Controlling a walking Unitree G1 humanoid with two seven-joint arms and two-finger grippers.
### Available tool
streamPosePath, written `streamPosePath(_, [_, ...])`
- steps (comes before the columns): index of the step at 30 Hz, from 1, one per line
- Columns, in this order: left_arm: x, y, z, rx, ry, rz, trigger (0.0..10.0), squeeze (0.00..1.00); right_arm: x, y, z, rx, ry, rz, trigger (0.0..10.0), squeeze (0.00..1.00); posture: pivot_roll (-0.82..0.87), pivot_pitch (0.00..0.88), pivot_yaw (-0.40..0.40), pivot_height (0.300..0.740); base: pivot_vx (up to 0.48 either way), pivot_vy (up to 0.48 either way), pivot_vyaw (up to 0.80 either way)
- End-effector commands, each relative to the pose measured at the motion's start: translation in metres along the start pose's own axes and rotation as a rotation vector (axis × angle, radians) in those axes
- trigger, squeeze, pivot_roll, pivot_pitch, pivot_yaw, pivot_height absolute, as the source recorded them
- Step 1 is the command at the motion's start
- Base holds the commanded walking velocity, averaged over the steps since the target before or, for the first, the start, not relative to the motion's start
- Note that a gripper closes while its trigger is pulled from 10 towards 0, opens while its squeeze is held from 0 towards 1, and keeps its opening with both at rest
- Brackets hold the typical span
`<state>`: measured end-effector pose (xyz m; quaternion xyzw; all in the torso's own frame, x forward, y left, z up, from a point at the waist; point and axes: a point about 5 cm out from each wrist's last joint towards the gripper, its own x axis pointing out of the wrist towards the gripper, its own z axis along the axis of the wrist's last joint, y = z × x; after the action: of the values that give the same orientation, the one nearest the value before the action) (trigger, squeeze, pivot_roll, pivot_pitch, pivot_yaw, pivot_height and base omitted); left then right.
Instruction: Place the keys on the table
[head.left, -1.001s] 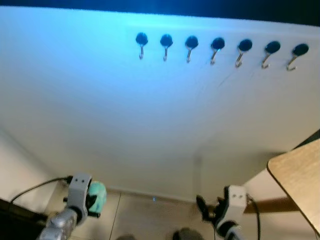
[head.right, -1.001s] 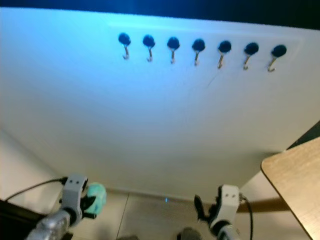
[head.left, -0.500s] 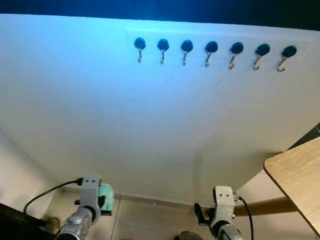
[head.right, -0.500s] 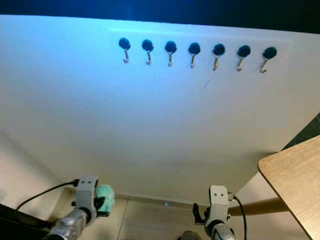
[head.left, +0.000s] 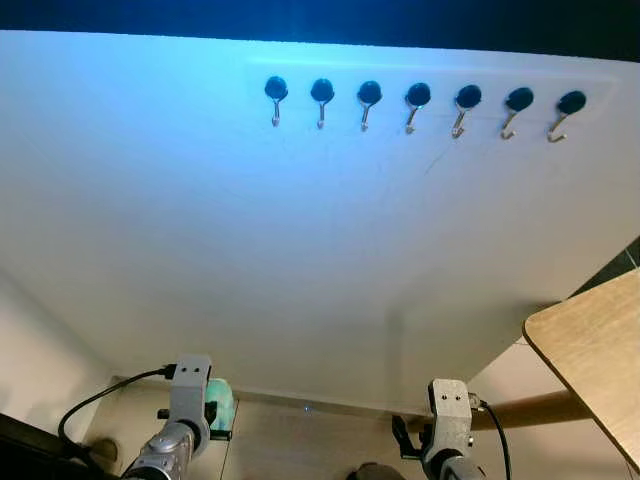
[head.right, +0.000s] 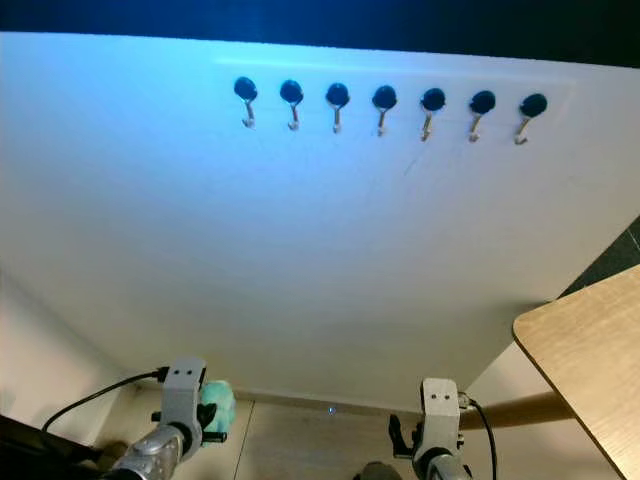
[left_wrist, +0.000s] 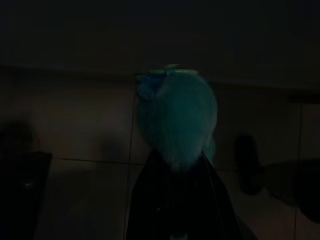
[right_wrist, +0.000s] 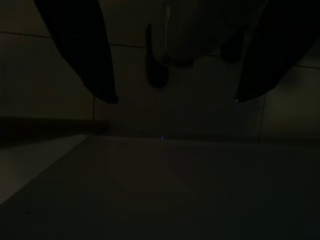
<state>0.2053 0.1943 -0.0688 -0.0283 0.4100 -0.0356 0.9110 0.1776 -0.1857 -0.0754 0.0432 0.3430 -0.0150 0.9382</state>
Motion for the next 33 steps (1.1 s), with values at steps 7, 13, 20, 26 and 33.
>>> streamPosePath(7, [0.002, -0.006, 0.007, -0.018, -0.041, -0.027, 10.0, 0.00, -0.002, -0.001, -0.006, 0.019, 0.018, -0.019, 10.0, 0.00, 0.01, 0.057, 0.011, 0.740, -0.371, 0.000, 0.00])
streamPosePath(13, [0.004, -0.012, 0.018, -0.001, -0.081, -0.057, 10.0, 0.00, -0.002, -0.002, -0.006, 0.020, 0.021, -0.019, 10.0, 0.00, 0.01, 0.059, 0.010, 0.740, -0.369, 0.000, 0.00])
streamPosePath(20, [0.006, -0.018, 0.027, 0.017, -0.111, -0.085, 10.0, 0.00, -0.002, -0.002, -0.006, 0.021, 0.025, -0.018, 10.0, 0.00, 0.01, 0.061, 0.010, 0.740, -0.374, 0.000, 0.00])
streamPosePath(26, [0.007, -0.022, 0.032, 0.014, -0.125, -0.101, 10.0, 0.00, -0.001, -0.002, -0.006, 0.025, 0.025, -0.020, 10.0, 0.00, 0.01, 0.060, 0.013, 0.740, -0.380, 0.000, 0.00])
streamPosePath(33, [0.008, -0.024, 0.034, 0.007, -0.130, -0.100, 10.0, 0.00, -0.001, -0.002, -0.006, 0.029, 0.026, -0.023, 10.0, 0.00, 0.01, 0.059, 0.014, 0.740, -0.379, 0.000, 0.00])
